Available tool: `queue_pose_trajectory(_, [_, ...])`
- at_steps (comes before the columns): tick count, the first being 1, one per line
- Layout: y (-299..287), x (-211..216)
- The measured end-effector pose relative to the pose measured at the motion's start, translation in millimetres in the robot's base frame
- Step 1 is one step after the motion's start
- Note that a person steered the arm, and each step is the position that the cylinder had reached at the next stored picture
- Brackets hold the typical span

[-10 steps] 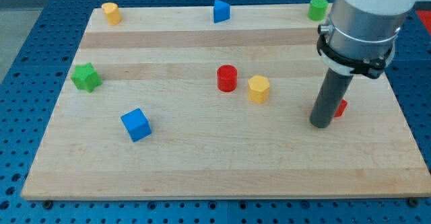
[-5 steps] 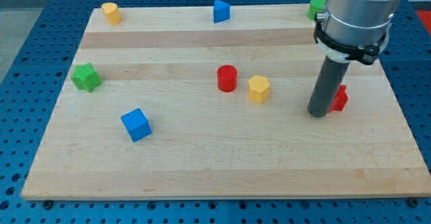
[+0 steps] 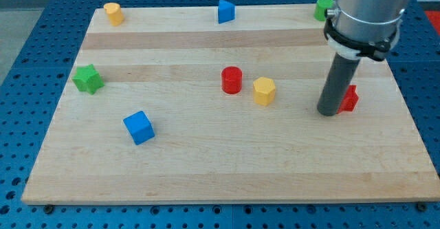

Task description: Move the red star to the center right

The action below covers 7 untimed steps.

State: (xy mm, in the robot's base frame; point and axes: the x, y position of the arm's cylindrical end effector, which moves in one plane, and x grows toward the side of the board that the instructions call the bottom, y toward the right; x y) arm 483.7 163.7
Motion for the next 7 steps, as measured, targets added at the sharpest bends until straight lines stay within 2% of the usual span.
queue_pose_trajectory(2, [18, -1])
queue_pose_trajectory(7, [24, -40])
